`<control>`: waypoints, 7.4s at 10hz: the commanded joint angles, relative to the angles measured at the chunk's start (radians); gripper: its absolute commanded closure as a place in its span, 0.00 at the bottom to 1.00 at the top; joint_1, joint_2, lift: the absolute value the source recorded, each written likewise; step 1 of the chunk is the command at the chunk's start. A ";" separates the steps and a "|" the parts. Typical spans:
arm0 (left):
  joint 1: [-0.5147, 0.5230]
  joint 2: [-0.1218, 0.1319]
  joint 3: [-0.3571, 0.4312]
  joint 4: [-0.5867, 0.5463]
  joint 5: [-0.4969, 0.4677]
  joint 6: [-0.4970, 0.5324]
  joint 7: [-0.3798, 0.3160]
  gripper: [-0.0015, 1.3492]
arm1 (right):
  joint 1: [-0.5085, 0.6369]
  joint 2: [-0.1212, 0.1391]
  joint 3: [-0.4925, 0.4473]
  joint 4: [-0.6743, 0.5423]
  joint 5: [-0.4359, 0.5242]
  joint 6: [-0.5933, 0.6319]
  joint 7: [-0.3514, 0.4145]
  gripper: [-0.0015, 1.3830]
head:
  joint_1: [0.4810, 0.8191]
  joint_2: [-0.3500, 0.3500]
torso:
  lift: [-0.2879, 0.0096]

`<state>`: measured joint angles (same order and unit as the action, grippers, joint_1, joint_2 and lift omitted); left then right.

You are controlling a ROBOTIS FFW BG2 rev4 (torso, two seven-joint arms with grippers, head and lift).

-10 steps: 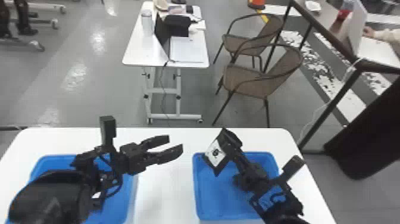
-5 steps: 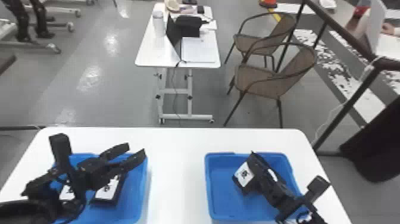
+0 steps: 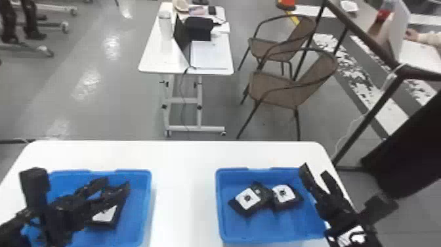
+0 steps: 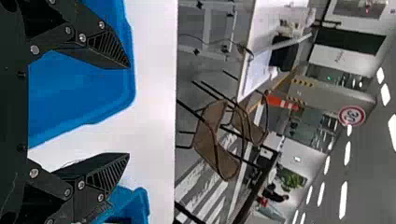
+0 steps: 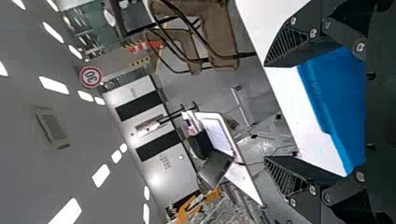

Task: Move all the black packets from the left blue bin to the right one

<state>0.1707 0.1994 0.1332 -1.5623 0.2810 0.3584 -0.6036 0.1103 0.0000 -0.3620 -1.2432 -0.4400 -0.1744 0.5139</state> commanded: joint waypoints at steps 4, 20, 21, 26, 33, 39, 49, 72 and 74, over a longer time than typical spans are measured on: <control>0.053 -0.025 0.031 -0.024 -0.100 0.128 0.133 0.29 | 0.074 0.001 0.005 -0.140 -0.102 -0.002 0.031 0.15 | 0.63 0.34 | 0.97; -0.201 0.029 -0.119 0.335 -0.171 0.185 0.200 0.61 | 0.066 0.001 0.044 -0.087 -0.158 0.021 0.090 0.05 | 0.63 0.41 | 0.97; -0.204 0.046 -0.141 0.335 -0.163 0.185 0.191 0.65 | 0.066 0.001 0.046 -0.082 -0.160 0.023 0.095 0.05 | 0.63 0.42 | 0.97; -0.148 0.069 -0.116 0.220 -0.145 0.146 0.047 0.84 | 0.065 0.001 0.057 -0.085 -0.174 0.027 0.109 0.06 | 0.63 0.41 | 0.97; -0.211 0.066 -0.270 -0.113 -0.223 0.099 -0.162 0.84 | 0.039 0.001 0.140 -0.134 -0.180 0.078 0.164 0.06 | 0.63 0.31 | 0.97; -0.479 -0.072 -0.422 0.430 -0.307 -0.343 -0.258 0.84 | -0.064 0.001 0.242 -0.093 -0.152 0.090 0.255 0.06 | 0.63 0.28 | 0.97; -0.568 -0.138 -0.572 0.535 -0.237 -0.391 -0.285 0.84 | -0.156 0.001 0.296 0.030 -0.181 0.118 0.270 0.78 | 0.63 0.18 | 0.97; 0.119 -0.175 0.270 -0.186 -0.493 0.113 0.130 0.10 | 0.012 0.001 0.031 0.039 -0.240 0.085 0.229 0.18 | 0.63 0.64 | 0.97; 0.081 -0.120 0.201 -0.111 -0.477 0.178 0.163 0.10 | 0.015 0.001 0.034 0.038 -0.243 0.093 0.233 0.18 | 0.63 0.66 | 0.97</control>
<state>0.2614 0.0629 0.3597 -1.6902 -0.1958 0.5101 -0.4420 0.1254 0.0000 -0.3285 -1.2055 -0.6823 -0.0831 0.7475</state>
